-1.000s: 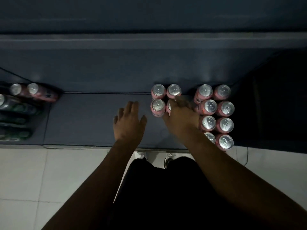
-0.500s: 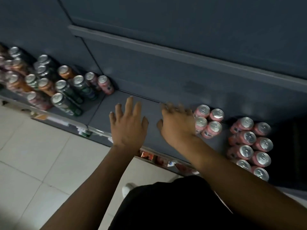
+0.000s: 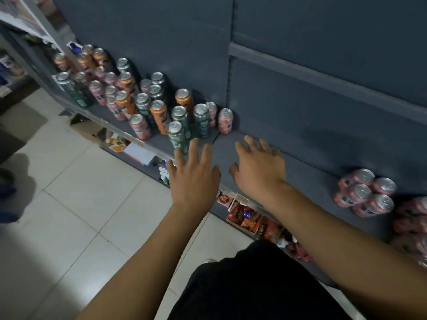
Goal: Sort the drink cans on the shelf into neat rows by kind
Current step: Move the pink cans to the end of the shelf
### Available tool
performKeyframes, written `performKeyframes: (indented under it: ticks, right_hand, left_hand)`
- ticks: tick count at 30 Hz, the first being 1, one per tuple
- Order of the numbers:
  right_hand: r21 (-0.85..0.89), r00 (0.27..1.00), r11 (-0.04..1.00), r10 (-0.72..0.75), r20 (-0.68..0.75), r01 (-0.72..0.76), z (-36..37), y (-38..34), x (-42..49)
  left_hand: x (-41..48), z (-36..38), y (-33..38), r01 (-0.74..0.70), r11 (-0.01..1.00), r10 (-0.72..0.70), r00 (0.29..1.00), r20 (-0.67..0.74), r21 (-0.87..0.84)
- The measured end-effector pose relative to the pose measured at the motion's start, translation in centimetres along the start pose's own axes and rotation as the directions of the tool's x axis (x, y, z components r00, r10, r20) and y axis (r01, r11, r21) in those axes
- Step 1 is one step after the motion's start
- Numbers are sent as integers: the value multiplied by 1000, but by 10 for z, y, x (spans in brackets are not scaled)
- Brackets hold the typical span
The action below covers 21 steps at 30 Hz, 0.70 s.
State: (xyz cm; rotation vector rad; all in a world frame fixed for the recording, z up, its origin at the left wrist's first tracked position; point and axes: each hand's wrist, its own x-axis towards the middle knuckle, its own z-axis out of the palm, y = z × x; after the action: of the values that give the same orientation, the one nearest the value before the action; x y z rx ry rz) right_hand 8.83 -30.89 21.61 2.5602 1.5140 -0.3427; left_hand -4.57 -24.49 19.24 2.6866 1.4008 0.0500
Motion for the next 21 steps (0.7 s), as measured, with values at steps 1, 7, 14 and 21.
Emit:
performKeyframes:
  ticks: [1,7,14,21]
  right_hand:
    - [18,1000,1000,15,1,-15,1,-8,5]
    - [102,998,993,58,38,-61,12,-33,45]
    - [129,993,989,66,98,-79,21,-38,122]
    - [158,987,983,73,146,-96,23,-34,195]
  left_hand:
    - [3,1,-7,12,1000,-12,1000,4,4]
    - [30,11,-37,42,999,-42,999,32,12]
    - [94,23,-64,71,996,-75,995,69,57]
    - [175,28,-68,75,995,-83,986,143,63]
